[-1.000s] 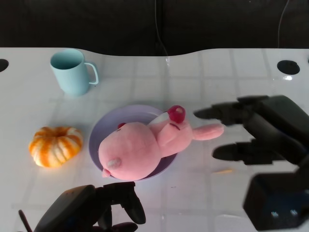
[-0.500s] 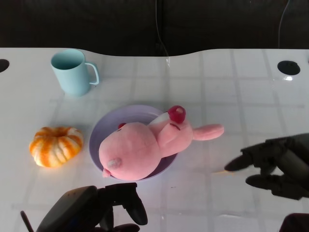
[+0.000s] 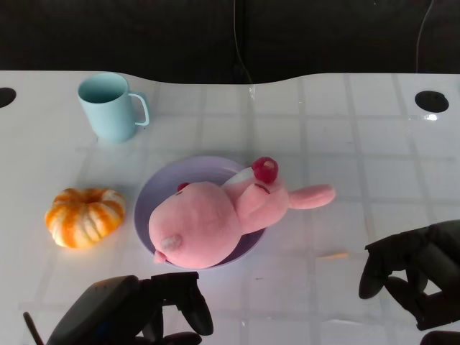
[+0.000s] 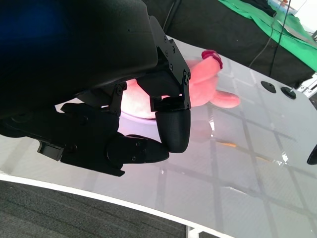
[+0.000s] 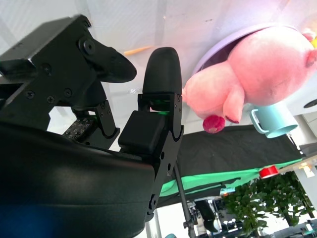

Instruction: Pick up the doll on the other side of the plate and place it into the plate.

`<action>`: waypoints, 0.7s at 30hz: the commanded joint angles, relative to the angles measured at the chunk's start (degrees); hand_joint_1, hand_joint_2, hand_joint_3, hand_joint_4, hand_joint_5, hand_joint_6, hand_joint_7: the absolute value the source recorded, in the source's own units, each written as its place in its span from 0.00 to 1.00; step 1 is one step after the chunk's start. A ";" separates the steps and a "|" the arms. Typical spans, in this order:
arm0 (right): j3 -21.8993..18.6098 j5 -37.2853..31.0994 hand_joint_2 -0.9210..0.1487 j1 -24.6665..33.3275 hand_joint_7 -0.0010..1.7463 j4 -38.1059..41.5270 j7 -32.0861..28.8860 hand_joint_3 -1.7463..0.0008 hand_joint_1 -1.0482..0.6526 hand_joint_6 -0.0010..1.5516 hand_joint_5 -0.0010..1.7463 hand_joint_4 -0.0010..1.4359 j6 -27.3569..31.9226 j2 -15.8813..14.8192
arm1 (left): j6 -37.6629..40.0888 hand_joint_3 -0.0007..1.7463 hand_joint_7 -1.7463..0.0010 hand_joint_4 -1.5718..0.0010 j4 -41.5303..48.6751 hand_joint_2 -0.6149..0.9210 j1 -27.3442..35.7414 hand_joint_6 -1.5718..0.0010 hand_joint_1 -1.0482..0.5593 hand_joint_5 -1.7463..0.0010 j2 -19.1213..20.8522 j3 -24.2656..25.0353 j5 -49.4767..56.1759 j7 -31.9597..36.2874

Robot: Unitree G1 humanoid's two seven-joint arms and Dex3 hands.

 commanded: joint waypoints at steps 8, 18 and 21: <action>1.08 2.05 0.63 -2.16 0.69 0.36 3.07 0.22 0.59 0.60 0.95 0.65 4.83 1.37 | -1.68 0.20 0.32 0.59 1.25 1.00 0.12 0.58 0.46 0.06 0.68 1.00 -0.90 0.48; 3.08 2.94 0.61 -3.15 0.70 0.88 4.30 0.24 0.60 0.57 0.98 0.62 6.71 2.49 | -3.21 0.19 0.32 0.62 3.39 1.00 -0.45 0.59 0.47 0.06 0.57 1.62 -1.20 0.70; 3.32 2.82 0.59 -2.97 0.70 0.78 4.32 0.26 0.60 0.57 0.98 0.62 6.84 2.54 | -3.57 0.19 0.31 0.62 3.59 1.00 -0.25 0.59 0.47 0.06 0.50 1.54 -0.80 0.87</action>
